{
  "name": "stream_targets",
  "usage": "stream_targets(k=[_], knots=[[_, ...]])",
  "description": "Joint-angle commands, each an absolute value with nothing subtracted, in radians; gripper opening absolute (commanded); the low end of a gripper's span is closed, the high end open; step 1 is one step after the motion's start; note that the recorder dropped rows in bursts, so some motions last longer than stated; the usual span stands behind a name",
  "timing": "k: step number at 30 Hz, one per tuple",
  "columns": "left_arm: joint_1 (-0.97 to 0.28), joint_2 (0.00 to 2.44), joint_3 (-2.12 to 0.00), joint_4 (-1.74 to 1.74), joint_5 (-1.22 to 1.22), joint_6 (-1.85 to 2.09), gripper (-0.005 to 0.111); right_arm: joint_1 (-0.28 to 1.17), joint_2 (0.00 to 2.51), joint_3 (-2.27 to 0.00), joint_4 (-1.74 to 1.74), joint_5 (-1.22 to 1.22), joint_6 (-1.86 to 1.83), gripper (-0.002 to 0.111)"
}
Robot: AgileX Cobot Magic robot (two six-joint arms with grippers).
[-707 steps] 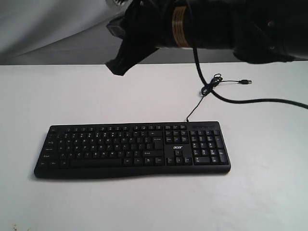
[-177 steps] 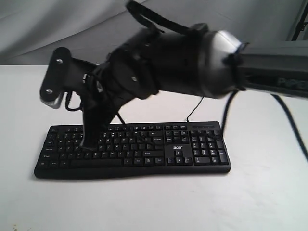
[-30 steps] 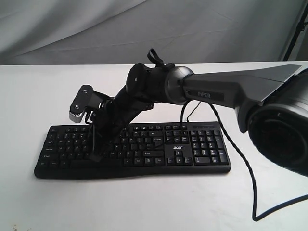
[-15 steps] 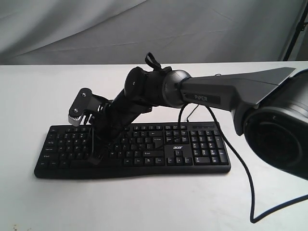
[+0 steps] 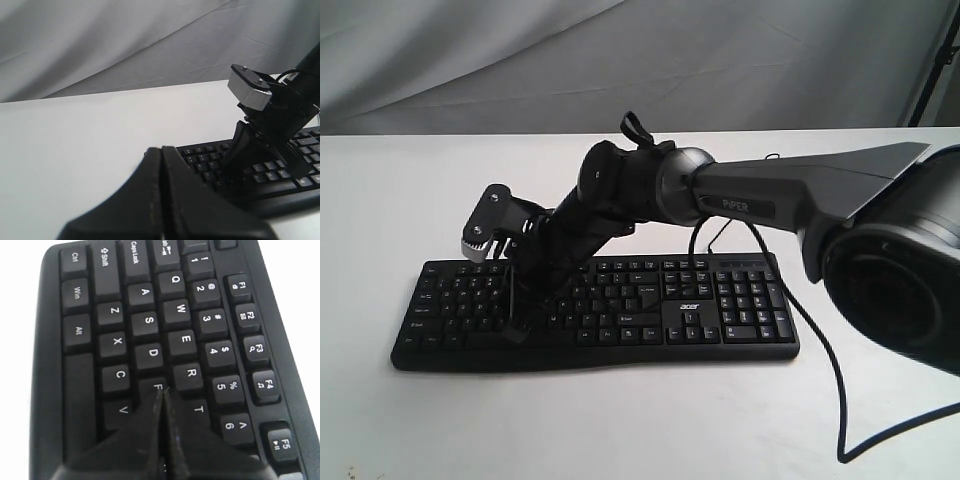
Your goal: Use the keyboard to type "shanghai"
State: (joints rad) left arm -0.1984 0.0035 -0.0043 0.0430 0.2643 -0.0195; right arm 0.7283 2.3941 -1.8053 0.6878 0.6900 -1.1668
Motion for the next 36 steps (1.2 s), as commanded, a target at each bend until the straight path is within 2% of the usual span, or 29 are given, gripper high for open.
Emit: stream_targets(k=[1,36], knots=[[-0.202,0.000,0.000,0.044,0.260,-0.022,0.000,0.729,2.384,-1.806,0.678,0.693,-1.163,0.000],[-0.202,0.000,0.000,0.044,0.260,-0.022,0.000,0.719,2.346,-1.799,0.521,0.723,-1.015,0.000]])
